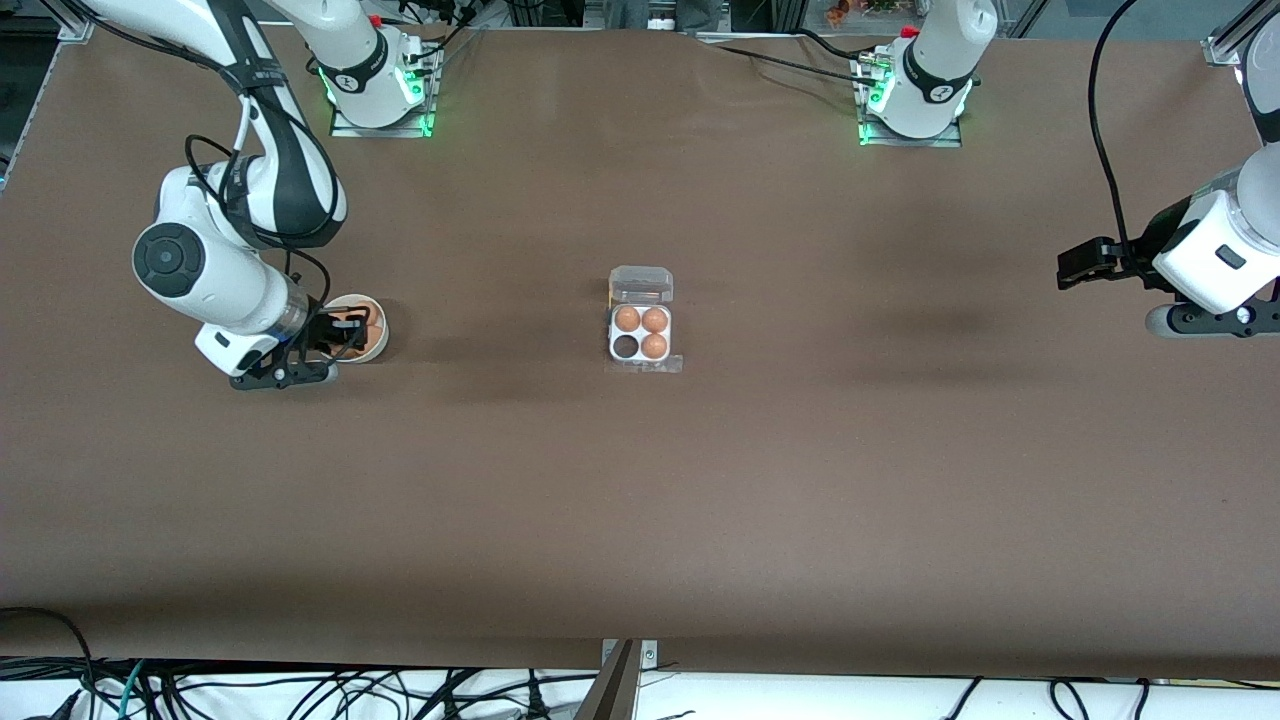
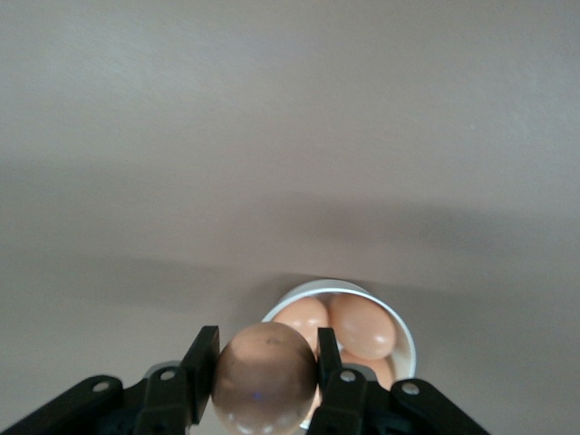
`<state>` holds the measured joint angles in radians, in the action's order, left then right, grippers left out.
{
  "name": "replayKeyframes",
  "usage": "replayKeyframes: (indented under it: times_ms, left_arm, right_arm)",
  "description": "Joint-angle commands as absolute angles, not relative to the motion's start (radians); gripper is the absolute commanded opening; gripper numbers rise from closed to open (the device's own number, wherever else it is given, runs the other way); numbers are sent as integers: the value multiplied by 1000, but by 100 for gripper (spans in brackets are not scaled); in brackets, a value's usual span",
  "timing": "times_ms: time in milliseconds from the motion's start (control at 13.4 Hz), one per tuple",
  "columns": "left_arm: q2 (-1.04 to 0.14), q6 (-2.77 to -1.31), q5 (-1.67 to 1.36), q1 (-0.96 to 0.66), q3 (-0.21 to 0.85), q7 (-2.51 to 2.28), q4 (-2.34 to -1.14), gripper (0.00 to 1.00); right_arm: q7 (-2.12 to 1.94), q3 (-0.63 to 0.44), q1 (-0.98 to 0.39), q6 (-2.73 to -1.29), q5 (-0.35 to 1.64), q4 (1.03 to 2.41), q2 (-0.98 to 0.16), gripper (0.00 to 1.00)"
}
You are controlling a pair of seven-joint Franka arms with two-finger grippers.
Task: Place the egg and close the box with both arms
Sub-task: 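Lift the egg and carry it over the empty carton cup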
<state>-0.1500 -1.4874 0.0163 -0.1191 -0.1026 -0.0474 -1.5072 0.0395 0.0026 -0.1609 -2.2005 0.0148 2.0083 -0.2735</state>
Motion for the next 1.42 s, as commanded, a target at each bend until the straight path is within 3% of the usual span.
replayKeyframes:
  times_ms: [0, 746, 1045, 1343]
  left_arm:
    - [-163, -1476, -11, -109, -97, -18, -1479, 100]
    - [-164, -1476, -11, -103, -97, -18, -1479, 100]
    - [-164, -1476, -11, -103, -97, -18, -1479, 100]
    - [-169, -1476, -11, -101, -97, -18, -1479, 100]
  right_arm:
    - [162, 3, -250, -2142, 23, 1892, -339, 13]
    - [731, 3, -590, -2149, 25, 1498, -632, 13]
    - [862, 3, -675, -2164, 23, 1396, -719, 12]
    - [905, 3, -730, -2195, 26, 1394, -733, 12]
